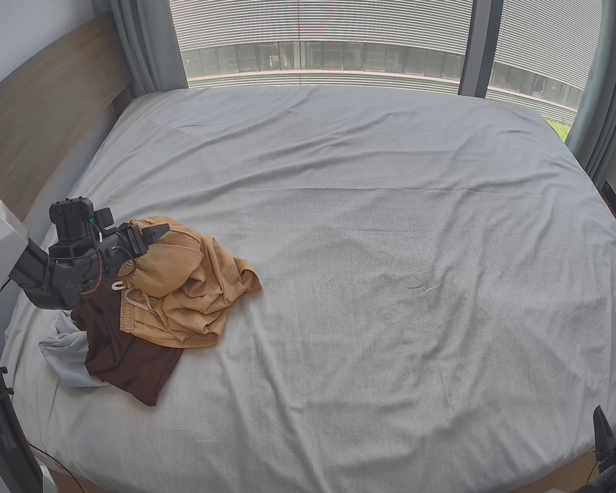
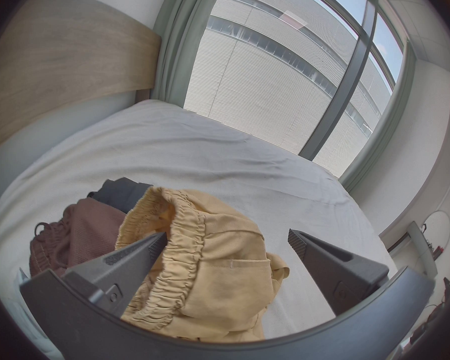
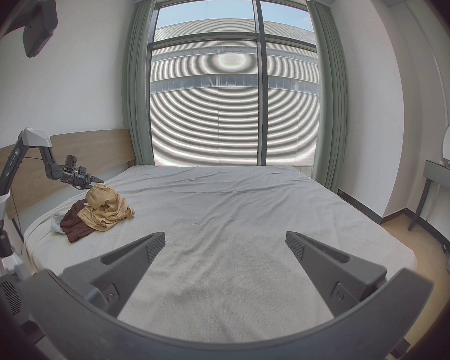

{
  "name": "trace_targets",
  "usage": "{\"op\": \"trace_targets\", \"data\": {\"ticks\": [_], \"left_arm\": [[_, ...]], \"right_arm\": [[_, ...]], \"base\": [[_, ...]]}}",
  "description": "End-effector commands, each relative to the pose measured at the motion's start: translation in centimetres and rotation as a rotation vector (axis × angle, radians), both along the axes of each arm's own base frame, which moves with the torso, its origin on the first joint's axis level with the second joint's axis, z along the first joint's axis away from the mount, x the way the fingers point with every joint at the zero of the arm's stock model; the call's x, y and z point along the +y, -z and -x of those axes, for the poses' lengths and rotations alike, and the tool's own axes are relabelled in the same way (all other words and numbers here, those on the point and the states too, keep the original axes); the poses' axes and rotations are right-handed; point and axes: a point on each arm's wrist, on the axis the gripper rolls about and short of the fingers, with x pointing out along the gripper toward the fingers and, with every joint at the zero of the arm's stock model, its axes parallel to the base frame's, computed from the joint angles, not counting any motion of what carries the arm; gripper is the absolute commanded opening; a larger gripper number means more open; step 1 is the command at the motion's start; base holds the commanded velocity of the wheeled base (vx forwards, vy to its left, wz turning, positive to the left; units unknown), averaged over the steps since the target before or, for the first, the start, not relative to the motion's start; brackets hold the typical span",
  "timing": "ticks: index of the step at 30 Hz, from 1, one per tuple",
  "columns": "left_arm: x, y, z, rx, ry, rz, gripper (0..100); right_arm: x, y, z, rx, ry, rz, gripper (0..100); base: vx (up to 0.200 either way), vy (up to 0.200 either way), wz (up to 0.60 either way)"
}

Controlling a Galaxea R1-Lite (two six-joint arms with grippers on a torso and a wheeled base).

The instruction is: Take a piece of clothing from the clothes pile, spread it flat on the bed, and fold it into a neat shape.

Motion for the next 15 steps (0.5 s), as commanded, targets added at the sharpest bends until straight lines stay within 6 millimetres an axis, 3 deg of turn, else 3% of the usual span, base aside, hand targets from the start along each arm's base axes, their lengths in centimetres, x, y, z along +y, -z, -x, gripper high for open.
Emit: {"op": "trace_targets", "data": {"ticks": [1,14,15], "left_arm": [[-0.27,0.73,-0.36,0.019,0.014,0.021,100],[-0.68,1.68,-1.27,0.021,0.033,0.025,100],[-0.61,1.64,-1.29,0.019,0.032,0.025,0]], "right_arm": [[0.0,0.52,-0.02,0.003,0.0,0.0,100],[0.0,0.52,-0.02,0.003,0.0,0.0,100],[0.0,0.52,-0.02,0.003,0.0,0.0,100]], "base": [[0.0,0.0,0.0],[0.0,0.0,0.0],[0.0,0.0,0.0]]}}
